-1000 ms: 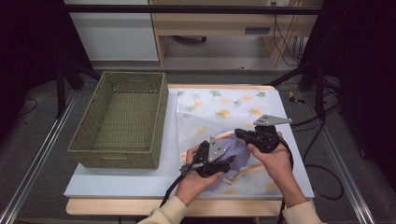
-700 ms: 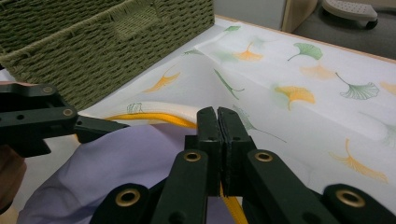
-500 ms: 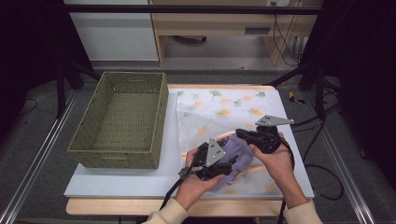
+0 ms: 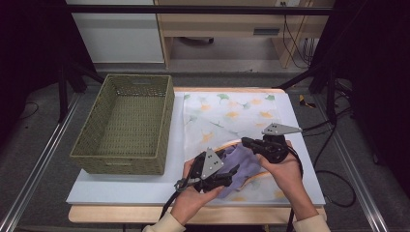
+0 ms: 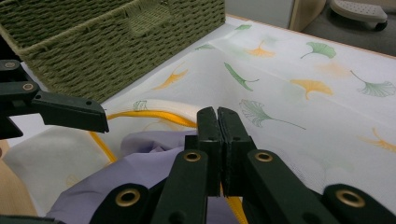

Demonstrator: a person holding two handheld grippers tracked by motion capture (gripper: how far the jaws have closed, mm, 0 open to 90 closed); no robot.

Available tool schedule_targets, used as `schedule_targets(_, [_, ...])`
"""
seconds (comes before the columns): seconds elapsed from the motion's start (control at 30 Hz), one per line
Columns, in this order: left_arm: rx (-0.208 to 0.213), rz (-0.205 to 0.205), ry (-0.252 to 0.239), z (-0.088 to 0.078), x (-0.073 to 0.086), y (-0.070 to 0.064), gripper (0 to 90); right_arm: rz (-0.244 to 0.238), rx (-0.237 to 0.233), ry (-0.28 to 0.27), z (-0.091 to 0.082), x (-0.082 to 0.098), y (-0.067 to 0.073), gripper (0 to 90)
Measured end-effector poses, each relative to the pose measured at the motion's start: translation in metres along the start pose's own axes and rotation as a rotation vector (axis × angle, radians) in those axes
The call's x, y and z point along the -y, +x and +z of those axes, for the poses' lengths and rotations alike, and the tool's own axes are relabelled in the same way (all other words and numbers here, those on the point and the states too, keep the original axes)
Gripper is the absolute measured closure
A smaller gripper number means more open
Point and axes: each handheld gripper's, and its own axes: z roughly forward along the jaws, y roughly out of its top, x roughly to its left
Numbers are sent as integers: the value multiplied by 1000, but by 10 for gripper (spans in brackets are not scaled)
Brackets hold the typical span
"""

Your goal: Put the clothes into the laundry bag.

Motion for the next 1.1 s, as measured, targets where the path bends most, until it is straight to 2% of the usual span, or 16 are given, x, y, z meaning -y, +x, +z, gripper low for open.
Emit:
schedule_targets(0.17, [6, -23, 13, -6, 5, 3, 357, -1, -10, -10, -2, 2, 4, 892])
schedule_targets(0.27, [-1, -52, 0, -12, 8, 7, 357, 6, -17, -20, -4, 5, 6, 892])
schedule_targets(0.5, [-17, -72, -2, -25, 14, 12, 347, 17, -24, -53, -10, 9, 11, 891])
schedule_targets(0.6, [-21, -84, -10, -33, 13, 13, 349, 7, -12, -48, -12, 9, 12, 891])
schedule_targets(0.67, [-20, -88, -12, -34, 13, 14, 350, 16, -15, -52, -13, 10, 12, 891])
schedule_targets(0.73, [-17, -93, -11, -35, 12, 15, 364, 5, 5, -66, -14, 12, 17, 891])
schedule_targets(0.8, [-17, -104, -18, -36, 12, 15, 367, -2, 2, -68, -14, 13, 18, 892])
schedule_targets(1.1, [-1, -112, 2, -40, 20, 7, 439, 6, -14, -71, -15, 18, 20, 891])
